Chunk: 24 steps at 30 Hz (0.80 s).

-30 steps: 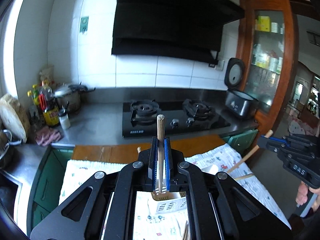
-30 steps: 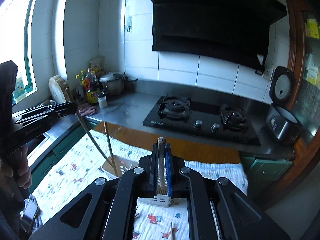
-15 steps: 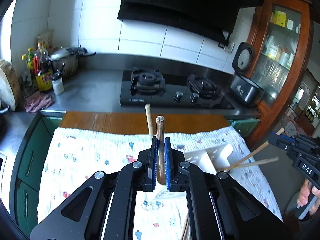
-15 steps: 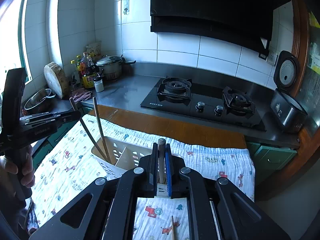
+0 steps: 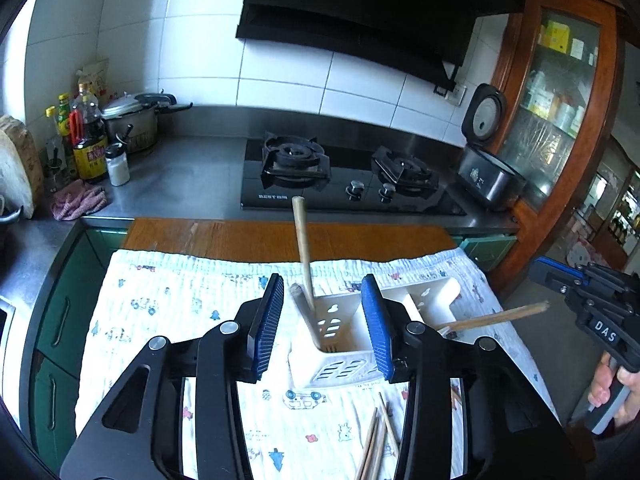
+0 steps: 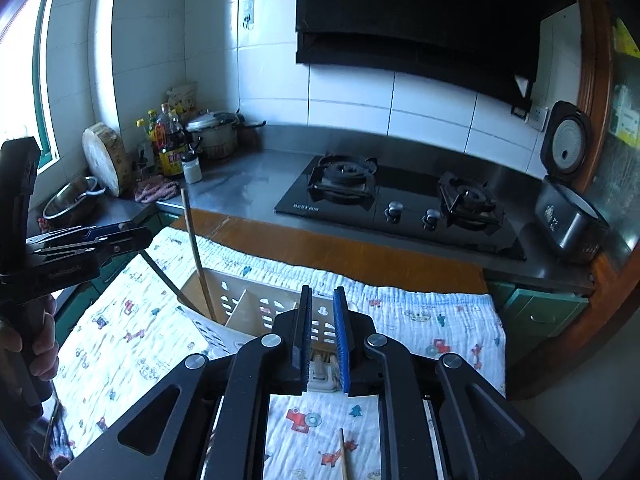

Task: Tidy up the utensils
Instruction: 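Return the open left tool to the chopsticks while the right tool returns too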

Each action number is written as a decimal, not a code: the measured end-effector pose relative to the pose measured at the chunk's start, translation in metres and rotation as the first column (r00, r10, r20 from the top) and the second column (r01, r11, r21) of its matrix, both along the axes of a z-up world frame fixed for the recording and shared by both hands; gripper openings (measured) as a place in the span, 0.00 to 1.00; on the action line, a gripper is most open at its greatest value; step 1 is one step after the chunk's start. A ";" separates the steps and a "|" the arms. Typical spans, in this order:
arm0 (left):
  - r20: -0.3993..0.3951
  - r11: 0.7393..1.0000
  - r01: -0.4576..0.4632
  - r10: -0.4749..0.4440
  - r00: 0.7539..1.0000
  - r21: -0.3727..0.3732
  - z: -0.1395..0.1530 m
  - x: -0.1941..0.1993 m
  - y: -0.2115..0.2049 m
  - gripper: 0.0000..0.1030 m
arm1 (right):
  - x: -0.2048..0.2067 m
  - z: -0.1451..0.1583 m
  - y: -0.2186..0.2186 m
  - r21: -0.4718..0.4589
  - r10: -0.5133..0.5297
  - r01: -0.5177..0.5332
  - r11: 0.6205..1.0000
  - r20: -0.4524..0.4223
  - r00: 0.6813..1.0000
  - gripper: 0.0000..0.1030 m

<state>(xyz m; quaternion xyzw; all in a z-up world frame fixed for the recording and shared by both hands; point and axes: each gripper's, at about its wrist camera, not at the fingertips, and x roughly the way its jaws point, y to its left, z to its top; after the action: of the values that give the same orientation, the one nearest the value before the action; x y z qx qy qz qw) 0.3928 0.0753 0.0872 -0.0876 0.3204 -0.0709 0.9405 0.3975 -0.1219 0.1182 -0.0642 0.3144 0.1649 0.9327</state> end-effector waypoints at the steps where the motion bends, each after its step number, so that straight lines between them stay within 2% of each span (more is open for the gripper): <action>1: 0.004 1.000 -0.002 0.002 1.000 -0.005 0.002 -0.005 0.002 0.40 | -0.007 0.003 -0.002 0.000 -0.002 0.002 1.000 0.014 1.000 0.13; 3: 0.022 1.000 -0.007 0.007 1.000 -0.008 0.005 -0.019 0.006 0.44 | -0.020 0.009 -0.007 0.011 -0.008 0.007 1.000 0.039 0.999 0.18; 6: 0.043 0.999 -0.038 0.037 0.998 0.018 0.006 -0.042 0.007 0.46 | -0.045 0.010 -0.011 0.020 0.000 -0.002 1.000 0.055 0.998 0.19; 10: 0.028 0.999 -0.040 0.041 0.999 -0.013 -0.005 -0.072 0.013 0.47 | -0.086 -0.005 -0.009 0.012 0.020 -0.020 1.000 0.056 0.998 0.21; 17: 0.016 0.998 -0.059 0.059 0.998 -0.006 -0.036 -0.126 0.015 0.48 | -0.167 -0.081 0.004 0.000 0.074 -0.074 0.997 -0.044 0.996 0.22; 21: 0.006 0.997 -0.073 0.073 0.997 -0.009 -0.060 -0.155 0.017 0.48 | -0.202 -0.117 0.017 -0.059 0.074 -0.078 0.995 -0.065 0.995 0.22; 24: -0.005 0.996 -0.087 0.087 0.996 -0.010 -0.078 -0.174 0.019 0.48 | -0.224 -0.142 0.026 -0.053 0.078 -0.084 0.995 -0.096 0.992 0.22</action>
<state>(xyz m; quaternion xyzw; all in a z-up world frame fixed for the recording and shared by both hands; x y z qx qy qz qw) 0.2185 0.0941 0.0093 -0.1065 0.3180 -0.0312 0.9416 0.1735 -0.0956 -0.0236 -0.0954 0.3596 0.1964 0.9072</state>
